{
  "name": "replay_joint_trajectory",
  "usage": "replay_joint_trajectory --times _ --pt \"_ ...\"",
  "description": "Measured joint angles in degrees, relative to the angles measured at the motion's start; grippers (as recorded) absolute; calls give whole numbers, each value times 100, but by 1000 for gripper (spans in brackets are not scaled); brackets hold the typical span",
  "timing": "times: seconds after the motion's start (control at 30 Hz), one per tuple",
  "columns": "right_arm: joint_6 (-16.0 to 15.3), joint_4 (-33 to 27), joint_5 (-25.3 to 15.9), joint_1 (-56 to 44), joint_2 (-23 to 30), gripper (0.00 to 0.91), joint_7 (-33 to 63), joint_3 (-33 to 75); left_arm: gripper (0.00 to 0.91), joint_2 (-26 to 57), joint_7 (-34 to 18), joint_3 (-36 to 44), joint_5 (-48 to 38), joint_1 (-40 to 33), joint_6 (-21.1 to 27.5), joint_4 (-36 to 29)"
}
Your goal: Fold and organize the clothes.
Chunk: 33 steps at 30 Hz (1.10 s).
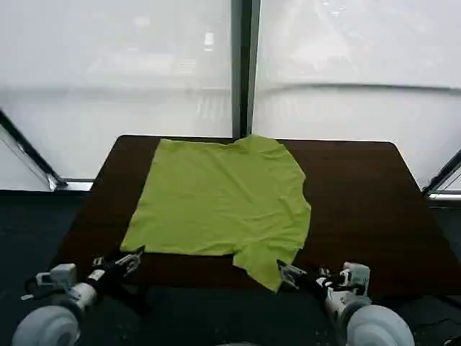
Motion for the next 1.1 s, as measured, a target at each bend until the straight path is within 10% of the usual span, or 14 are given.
replay_joint_trajectory --times 0.23,0.3,0.6,0.77,0.87,1.1 --pt "6 -41 -109 -14 43 878 6 -115 790 -49 32 -6 131 34 0 31" --pt "8 -44 -147 -30 57 751 5 -148 731 -54 39 -2 135 32 -1 43" --pt "10 -16 -193 -105 66 624 16 -190 137 -46 62 29 142 -24 -56 157" --pt "7 -16 -189 -125 52 419 22 -160 59 -46 64 28 137 14 -72 185" --pt "-4 -13 -191 -129 35 59 25 -144 0 -60 69 21 135 75 -69 141" --pt "-11 155 -315 -268 -61 0 61 -77 0 -101 74 25 161 124 -59 82"
